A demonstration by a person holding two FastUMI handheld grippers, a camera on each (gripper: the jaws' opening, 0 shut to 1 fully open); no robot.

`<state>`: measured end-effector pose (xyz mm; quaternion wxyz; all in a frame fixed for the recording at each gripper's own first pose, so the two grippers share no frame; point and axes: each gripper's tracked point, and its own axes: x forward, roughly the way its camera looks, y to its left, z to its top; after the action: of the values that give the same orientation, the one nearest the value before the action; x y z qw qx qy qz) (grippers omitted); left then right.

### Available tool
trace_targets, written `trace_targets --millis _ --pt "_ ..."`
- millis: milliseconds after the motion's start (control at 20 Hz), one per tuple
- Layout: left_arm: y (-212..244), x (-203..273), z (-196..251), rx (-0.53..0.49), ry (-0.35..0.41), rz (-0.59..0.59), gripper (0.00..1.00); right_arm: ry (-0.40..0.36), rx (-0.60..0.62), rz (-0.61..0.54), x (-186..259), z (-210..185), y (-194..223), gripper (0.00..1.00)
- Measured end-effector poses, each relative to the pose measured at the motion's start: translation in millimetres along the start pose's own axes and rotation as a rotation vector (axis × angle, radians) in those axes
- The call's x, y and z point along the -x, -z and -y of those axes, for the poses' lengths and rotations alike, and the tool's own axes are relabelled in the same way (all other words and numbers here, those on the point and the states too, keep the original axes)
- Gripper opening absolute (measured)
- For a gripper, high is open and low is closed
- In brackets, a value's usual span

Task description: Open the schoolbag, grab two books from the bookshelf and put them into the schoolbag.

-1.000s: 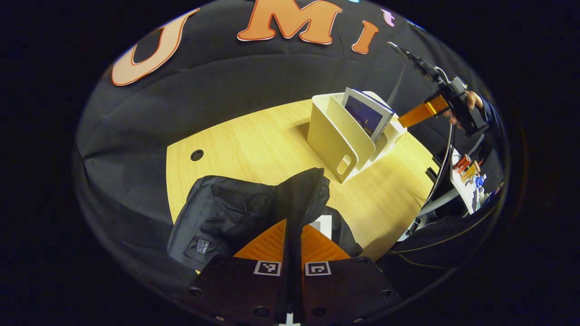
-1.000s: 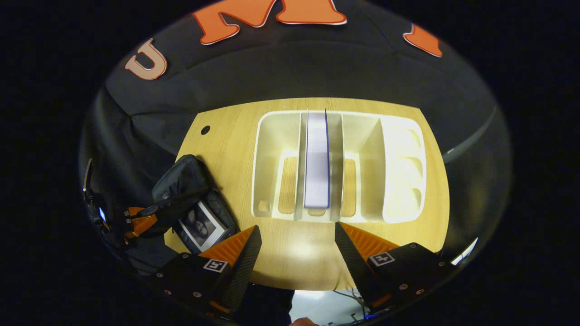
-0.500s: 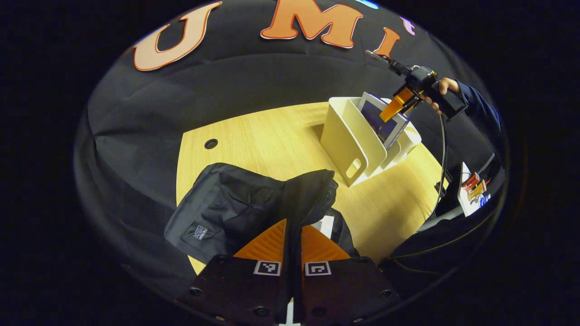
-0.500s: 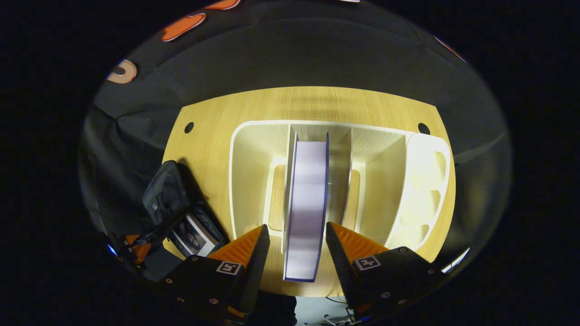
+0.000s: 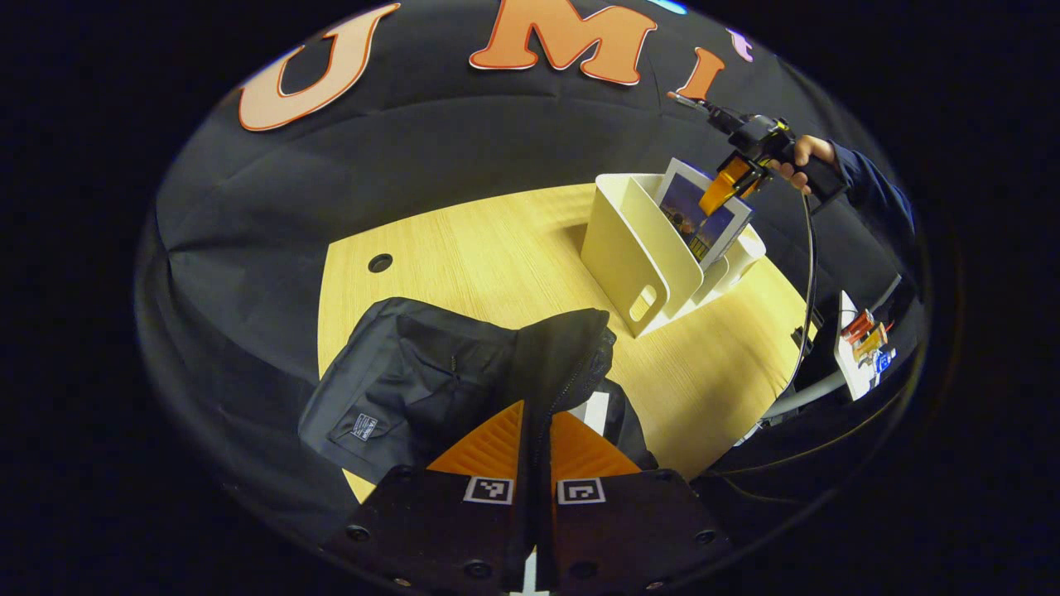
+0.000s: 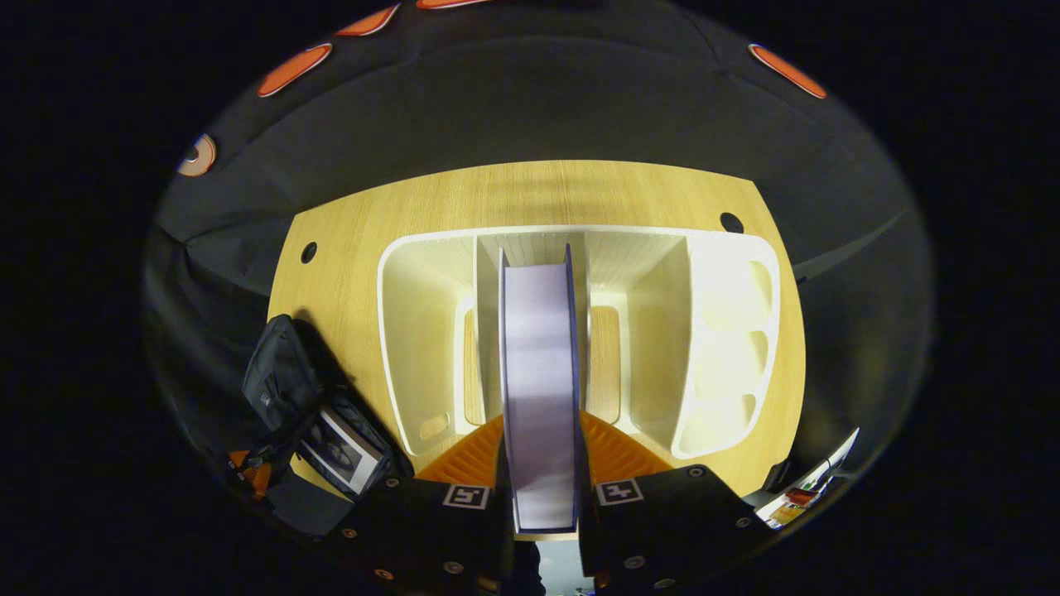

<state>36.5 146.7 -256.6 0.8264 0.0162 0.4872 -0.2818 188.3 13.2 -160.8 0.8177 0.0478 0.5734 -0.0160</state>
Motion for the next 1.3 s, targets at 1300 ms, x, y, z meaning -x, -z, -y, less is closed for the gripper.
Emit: trace_targets --millis 1300 --pt "-14 5 -16 -0.292 0.199 0.019 0.05 -0.368 -0.358 0.250 107 -161 211 0.29"
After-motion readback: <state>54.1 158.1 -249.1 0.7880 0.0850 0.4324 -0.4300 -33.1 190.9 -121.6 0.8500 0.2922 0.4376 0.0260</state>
